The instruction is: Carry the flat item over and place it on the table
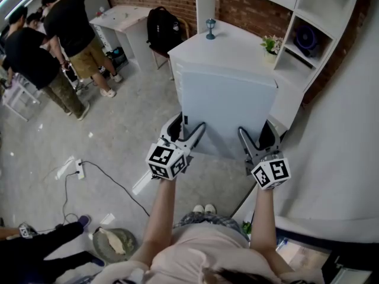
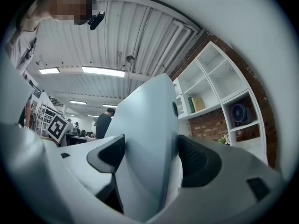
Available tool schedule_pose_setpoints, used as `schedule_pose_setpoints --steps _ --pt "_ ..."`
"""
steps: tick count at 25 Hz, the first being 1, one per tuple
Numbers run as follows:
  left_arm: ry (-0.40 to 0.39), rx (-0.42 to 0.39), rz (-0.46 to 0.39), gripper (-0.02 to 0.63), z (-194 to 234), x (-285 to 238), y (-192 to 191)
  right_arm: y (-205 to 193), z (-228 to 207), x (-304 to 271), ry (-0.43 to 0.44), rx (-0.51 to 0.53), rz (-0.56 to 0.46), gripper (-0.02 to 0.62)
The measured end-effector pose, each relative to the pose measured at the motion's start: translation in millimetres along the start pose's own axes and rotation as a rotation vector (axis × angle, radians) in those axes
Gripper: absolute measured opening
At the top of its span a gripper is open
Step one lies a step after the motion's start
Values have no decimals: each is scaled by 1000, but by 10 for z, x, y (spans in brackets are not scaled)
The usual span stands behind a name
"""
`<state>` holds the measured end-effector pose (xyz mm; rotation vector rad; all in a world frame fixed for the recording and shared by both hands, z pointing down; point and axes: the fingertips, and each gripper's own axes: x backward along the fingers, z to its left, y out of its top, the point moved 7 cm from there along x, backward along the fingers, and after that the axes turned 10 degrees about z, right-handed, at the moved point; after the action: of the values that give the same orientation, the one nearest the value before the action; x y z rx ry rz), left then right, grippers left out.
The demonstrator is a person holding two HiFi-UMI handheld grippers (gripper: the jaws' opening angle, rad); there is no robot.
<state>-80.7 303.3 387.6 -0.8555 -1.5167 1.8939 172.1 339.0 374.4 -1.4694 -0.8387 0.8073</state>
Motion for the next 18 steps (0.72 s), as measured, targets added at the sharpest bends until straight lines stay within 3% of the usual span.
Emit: schedule_pose_setpoints --steps 18 --pt "12 14 10 313 541 -219 -56 -140 -48 -594 11 -26 11 362"
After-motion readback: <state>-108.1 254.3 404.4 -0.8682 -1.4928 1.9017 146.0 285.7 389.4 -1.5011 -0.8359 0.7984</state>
